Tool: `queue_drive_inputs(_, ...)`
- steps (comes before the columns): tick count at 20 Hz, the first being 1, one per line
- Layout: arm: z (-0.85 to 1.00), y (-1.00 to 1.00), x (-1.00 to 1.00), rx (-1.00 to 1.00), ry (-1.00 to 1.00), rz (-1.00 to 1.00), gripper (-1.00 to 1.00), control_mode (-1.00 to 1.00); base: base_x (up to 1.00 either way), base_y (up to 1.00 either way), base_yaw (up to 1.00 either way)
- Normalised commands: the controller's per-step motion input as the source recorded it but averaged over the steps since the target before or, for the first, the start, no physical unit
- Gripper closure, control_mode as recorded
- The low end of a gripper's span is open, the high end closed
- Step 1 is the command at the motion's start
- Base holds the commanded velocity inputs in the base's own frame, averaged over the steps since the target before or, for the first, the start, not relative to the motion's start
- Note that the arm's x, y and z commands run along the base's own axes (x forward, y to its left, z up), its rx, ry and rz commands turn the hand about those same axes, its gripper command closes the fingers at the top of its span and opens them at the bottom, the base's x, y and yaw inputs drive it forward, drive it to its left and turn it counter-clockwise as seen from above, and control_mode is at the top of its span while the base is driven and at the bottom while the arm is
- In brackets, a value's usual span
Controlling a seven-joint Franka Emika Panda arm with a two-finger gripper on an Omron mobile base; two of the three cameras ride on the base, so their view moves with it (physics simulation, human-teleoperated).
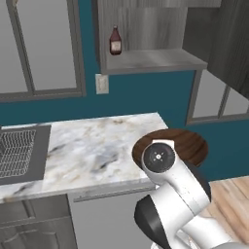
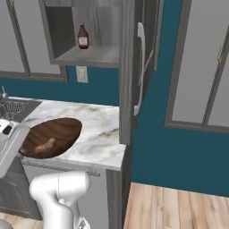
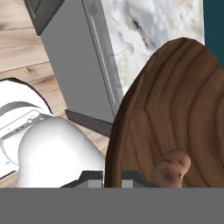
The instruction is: Pick the potato from the cabinet and place it in the bowl. Then pick the bowl and place it in the sink. Then turn on the sink facuet.
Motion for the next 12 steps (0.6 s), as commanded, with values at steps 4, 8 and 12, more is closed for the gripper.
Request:
queue_drive_inputs(4, 0.00, 0.00, 0.00, 0.00, 0.00, 0.00, 1.00, 1.00, -0.39, 0.92, 0.00)
queue_drive_inputs(8, 0.00, 0.00, 0.00, 0.00, 0.00, 0.00, 1.00, 1.00, -0.16, 1.00, 0.00)
queue_drive_inputs(12, 0.00, 0.00, 0.00, 0.00, 0.00, 0.00, 1.00, 1.00, -0.10, 1.00, 0.00)
